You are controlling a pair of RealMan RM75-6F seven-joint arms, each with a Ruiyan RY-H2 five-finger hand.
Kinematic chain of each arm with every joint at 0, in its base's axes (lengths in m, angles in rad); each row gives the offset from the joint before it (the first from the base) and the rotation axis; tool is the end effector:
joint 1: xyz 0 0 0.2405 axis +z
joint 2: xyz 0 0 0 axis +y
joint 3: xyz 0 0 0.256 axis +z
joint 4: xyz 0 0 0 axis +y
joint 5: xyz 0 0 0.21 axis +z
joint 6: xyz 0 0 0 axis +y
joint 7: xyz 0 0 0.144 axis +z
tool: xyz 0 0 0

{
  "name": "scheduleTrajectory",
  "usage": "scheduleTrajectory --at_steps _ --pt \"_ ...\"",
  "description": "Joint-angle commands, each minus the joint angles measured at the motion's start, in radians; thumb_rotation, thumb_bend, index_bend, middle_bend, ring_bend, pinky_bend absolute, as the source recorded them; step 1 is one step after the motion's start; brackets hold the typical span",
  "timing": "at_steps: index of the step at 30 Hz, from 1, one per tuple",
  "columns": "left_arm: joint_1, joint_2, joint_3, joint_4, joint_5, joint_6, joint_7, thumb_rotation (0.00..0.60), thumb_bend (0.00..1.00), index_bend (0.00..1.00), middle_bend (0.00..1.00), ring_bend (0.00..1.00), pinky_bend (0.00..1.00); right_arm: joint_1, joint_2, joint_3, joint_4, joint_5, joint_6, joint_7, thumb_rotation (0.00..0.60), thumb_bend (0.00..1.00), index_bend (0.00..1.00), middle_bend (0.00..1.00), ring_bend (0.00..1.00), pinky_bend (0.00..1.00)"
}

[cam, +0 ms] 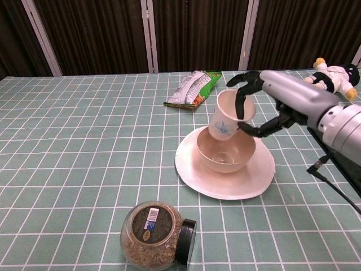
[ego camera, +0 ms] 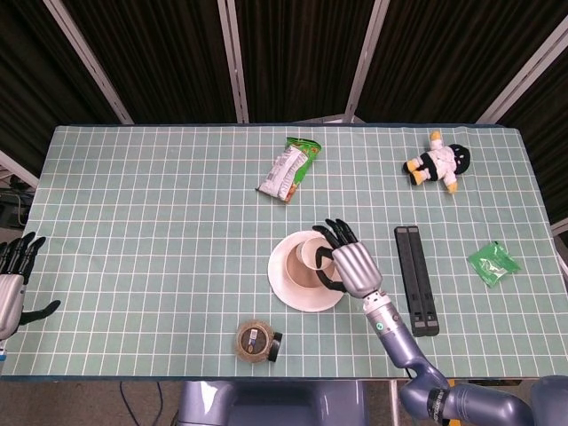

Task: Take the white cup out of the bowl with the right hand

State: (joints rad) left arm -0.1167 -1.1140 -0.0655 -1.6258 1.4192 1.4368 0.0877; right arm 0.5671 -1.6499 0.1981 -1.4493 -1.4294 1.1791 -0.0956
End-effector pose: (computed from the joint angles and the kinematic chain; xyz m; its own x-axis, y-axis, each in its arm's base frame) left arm -0.3145 0.1938 0.1596 0.4567 0.0267 0.8892 0.8884 0.0375 -0.4575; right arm -0.1456 -0.3068 -0.0127 0.1727 -0.1310 0.9762 -0.9069 -0.4080 0.1056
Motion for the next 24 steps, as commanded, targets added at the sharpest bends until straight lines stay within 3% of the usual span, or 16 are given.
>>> scheduleTrajectory --at_steps 1,6,12,24 --pt "0.000 0.000 0.000 -0.001 0.001 0.002 0.000 0.600 0.00 0.00 0.00 0.00 0.00 -0.022 0.073 0.037 -0.069 0.016 0.044 -0.021 0.600 0.34 0.62 0.12 0.00 0.00" --pt "0.001 0.000 0.001 -0.004 0.005 0.005 0.004 0.600 0.00 0.00 0.00 0.00 0.00 -0.051 0.148 0.058 -0.101 0.065 0.061 -0.043 0.600 0.34 0.62 0.12 0.00 0.00" --pt "-0.001 -0.004 0.004 -0.008 0.009 0.005 0.022 0.600 0.00 0.00 0.00 0.00 0.00 -0.072 0.184 0.041 -0.071 0.140 0.021 -0.067 0.600 0.34 0.63 0.12 0.00 0.00" --pt "-0.004 -0.006 0.002 -0.007 -0.006 -0.005 0.038 0.600 0.00 0.00 0.00 0.00 0.00 -0.044 0.105 0.014 0.065 0.273 -0.096 -0.131 0.600 0.34 0.63 0.12 0.00 0.00"
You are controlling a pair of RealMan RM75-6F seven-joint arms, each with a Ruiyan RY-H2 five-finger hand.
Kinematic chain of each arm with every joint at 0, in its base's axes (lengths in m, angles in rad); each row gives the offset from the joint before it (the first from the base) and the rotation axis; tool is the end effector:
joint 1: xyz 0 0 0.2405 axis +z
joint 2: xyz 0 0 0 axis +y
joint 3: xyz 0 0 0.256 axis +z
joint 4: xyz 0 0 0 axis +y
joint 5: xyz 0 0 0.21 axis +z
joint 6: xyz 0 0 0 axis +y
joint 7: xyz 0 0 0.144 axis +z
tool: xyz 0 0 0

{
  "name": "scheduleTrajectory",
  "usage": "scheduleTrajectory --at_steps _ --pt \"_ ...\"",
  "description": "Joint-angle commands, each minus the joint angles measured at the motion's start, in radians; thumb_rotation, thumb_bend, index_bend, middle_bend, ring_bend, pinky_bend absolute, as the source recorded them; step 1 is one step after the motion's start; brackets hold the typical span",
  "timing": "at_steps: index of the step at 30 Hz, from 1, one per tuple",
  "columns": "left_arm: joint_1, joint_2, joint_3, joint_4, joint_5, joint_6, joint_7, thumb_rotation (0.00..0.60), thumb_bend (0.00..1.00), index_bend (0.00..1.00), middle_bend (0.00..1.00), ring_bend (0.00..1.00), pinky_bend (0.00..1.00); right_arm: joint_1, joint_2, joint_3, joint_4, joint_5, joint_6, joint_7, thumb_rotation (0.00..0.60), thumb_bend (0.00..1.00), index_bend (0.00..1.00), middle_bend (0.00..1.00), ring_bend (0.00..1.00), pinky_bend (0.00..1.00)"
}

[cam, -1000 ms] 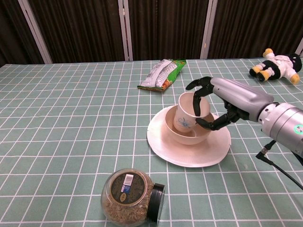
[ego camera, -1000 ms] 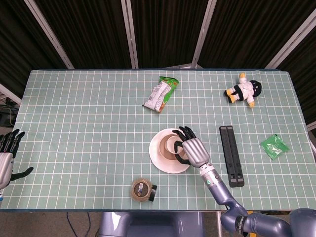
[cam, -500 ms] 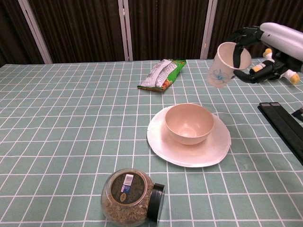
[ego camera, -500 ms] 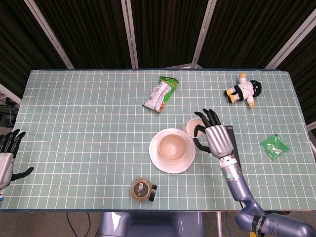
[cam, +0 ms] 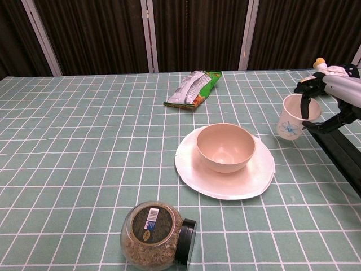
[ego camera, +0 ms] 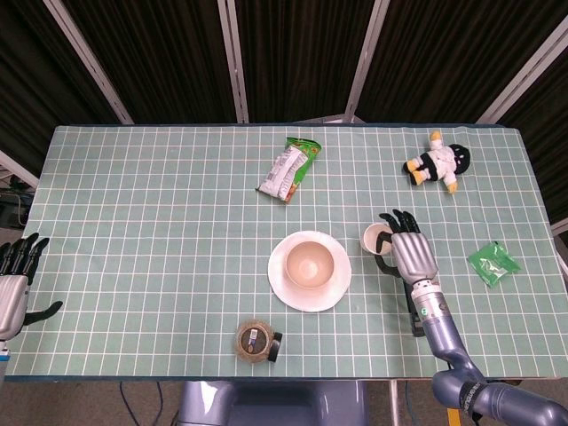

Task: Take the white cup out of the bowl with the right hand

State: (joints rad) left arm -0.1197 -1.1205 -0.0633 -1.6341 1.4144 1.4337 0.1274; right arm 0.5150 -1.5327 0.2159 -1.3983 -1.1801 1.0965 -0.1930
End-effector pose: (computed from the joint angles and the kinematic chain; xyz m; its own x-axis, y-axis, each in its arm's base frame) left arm -0.3127 0.1939 0.1561 0.4784 0.0341 0.8775 0.8768 0.0366 -0.4794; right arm -0.2285 -0.3271 0.0222 0.3112 -0.1596 0.9368 -0.9476 -0.1266 0.2932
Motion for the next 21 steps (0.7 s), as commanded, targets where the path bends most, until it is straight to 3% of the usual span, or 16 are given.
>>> scheduleTrajectory --at_steps 1,12,19,21 --pt "-0.002 0.001 0.000 0.003 -0.001 -0.004 -0.002 0.600 0.00 0.00 0.00 0.00 0.00 0.009 -0.013 -0.003 0.012 0.035 -0.017 -0.047 0.600 0.34 0.63 0.12 0.00 0.00" --pt "0.001 0.001 0.002 0.000 0.007 0.004 -0.006 0.600 0.00 0.00 0.00 0.00 0.00 0.006 0.004 -0.012 -0.024 0.062 -0.025 -0.073 0.600 0.26 0.61 0.09 0.00 0.00" --pt "0.000 0.000 0.002 0.000 0.006 0.004 -0.004 0.600 0.00 0.00 0.00 0.00 0.00 0.005 0.015 -0.019 -0.031 0.057 -0.029 -0.065 0.600 0.24 0.50 0.03 0.00 0.00" --pt "0.000 0.000 0.001 0.001 0.006 0.004 -0.006 0.600 0.00 0.00 0.00 0.00 0.00 0.004 0.018 -0.022 -0.035 0.054 -0.027 -0.063 0.600 0.24 0.43 0.01 0.00 0.00"
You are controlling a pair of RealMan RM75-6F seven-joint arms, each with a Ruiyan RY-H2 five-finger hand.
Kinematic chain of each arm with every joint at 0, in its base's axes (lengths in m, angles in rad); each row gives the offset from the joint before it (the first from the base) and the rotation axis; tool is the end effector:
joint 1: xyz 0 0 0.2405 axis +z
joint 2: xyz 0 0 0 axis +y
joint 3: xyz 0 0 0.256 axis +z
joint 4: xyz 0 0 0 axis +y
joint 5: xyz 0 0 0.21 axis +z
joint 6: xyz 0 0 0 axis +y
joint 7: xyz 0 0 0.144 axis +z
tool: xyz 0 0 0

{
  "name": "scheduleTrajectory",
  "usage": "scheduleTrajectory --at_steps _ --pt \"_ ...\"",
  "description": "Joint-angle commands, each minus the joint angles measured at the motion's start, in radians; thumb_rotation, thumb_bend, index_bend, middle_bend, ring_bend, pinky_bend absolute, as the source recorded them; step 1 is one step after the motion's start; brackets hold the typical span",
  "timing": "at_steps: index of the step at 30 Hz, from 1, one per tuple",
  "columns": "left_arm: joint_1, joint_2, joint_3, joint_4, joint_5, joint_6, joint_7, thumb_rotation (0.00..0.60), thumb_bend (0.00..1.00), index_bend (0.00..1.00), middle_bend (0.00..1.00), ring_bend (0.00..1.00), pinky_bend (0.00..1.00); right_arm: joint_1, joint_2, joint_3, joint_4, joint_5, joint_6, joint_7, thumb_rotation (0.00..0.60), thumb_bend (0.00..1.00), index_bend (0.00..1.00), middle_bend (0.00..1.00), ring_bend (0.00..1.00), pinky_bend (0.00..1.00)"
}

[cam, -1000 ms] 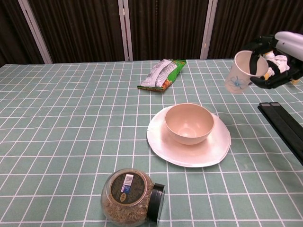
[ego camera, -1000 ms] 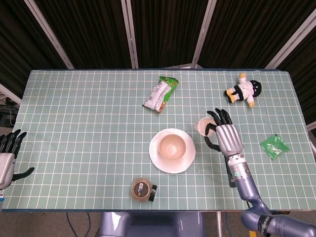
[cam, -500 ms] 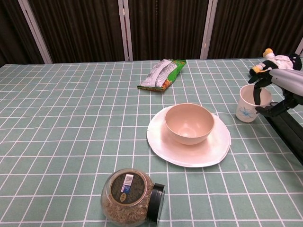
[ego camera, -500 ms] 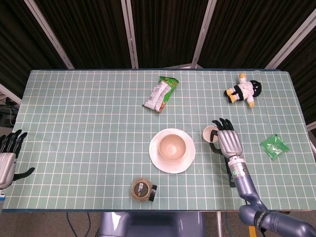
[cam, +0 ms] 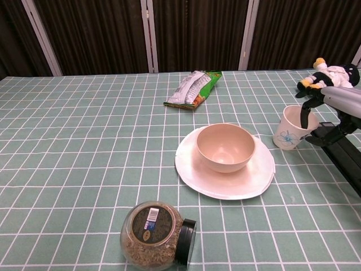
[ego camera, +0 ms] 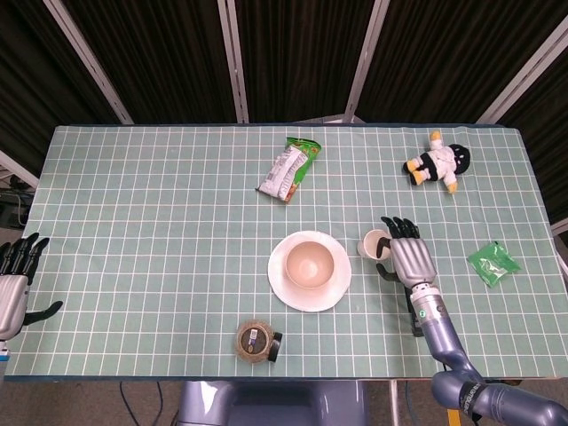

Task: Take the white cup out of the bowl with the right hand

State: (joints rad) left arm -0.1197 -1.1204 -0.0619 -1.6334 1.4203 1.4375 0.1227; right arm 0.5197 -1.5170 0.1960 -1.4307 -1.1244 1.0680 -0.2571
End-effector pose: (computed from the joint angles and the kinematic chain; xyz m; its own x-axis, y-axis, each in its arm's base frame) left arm -0.3120 0.1937 0.1562 0.4759 0.0307 0.8789 0.8785 0.0315 -0.4768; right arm -0.2323 -0.3219 0.0179 0.3472 -0.2130 0.9133 -0.9373 -0.1108 0.3305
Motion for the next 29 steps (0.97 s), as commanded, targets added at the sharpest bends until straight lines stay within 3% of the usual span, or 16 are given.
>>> scheduleTrajectory --at_steps 1,11,15,21,29 --pt "0.000 0.000 0.000 0.000 0.001 0.001 -0.002 0.600 0.00 0.00 0.00 0.00 0.00 -0.001 0.004 -0.003 -0.006 -0.003 0.002 0.001 0.600 0.23 0.40 0.00 0.00 0.00" --pt "0.001 0.000 0.001 0.002 0.003 0.002 -0.005 0.600 0.00 0.00 0.00 0.00 0.00 -0.042 0.060 -0.025 -0.076 -0.059 0.071 0.021 0.600 0.20 0.11 0.00 0.00 0.00" --pt "0.001 0.000 0.001 0.005 0.004 0.004 -0.008 0.600 0.00 0.00 0.00 0.00 0.00 -0.098 0.113 -0.064 -0.100 -0.140 0.150 0.072 0.600 0.18 0.03 0.00 0.00 0.00" --pt "-0.003 -0.008 0.003 0.012 0.004 -0.005 0.001 0.600 0.00 0.00 0.00 0.00 0.00 -0.212 0.171 -0.151 -0.044 -0.296 0.313 0.187 0.600 0.13 0.00 0.00 0.00 0.00" --pt "-0.001 -0.016 0.007 0.016 0.010 0.001 0.013 0.600 0.00 0.00 0.00 0.00 0.00 -0.275 0.203 -0.181 -0.023 -0.349 0.389 0.193 0.600 0.08 0.00 0.00 0.00 0.00"
